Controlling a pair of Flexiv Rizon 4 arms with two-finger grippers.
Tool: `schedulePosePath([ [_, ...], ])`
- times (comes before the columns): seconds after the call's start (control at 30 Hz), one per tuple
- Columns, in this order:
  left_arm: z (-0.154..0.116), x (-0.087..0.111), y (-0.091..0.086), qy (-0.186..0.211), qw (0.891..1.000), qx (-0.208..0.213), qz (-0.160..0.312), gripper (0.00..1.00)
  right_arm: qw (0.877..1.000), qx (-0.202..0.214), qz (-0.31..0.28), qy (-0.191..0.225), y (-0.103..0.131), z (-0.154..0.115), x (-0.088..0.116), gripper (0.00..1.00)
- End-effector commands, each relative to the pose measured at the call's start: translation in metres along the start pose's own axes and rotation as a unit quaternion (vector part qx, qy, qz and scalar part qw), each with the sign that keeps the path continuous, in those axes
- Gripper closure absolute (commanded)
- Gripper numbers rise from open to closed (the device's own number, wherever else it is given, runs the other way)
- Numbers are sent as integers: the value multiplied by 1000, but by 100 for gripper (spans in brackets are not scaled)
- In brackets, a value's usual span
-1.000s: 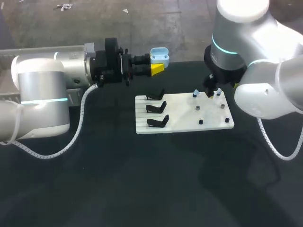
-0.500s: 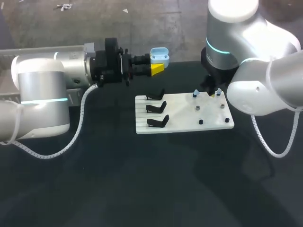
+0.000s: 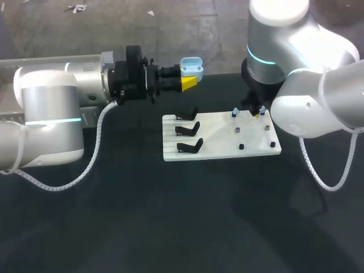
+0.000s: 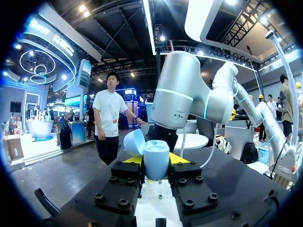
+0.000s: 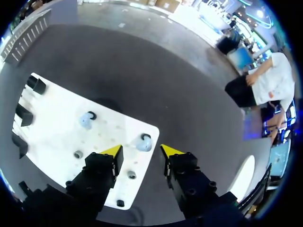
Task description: Pick up each earbud case from the left stands, insert the matching earbuds, close the lid, and place the case in the box.
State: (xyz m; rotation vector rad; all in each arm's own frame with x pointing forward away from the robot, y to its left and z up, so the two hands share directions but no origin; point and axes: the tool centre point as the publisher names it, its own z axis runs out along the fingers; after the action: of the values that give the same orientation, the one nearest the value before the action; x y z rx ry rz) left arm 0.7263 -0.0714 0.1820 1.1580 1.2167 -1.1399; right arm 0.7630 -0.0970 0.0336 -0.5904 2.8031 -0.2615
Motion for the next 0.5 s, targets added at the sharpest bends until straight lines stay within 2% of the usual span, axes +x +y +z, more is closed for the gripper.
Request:
schedulePosePath([
  [0.03, 0, 0, -1, 0, 1000, -3, 1, 100, 1000, 0, 0, 3, -1, 4, -3, 53],
  [0.4, 0, 0, -1, 0, 1000, -3, 1, 100, 1000, -3, 3, 6, -1, 9, -4, 55],
  [0.5, 0, 0, -1, 0, 1000, -3, 1, 100, 1000, -2, 4, 6, -2, 8, -6, 59],
])
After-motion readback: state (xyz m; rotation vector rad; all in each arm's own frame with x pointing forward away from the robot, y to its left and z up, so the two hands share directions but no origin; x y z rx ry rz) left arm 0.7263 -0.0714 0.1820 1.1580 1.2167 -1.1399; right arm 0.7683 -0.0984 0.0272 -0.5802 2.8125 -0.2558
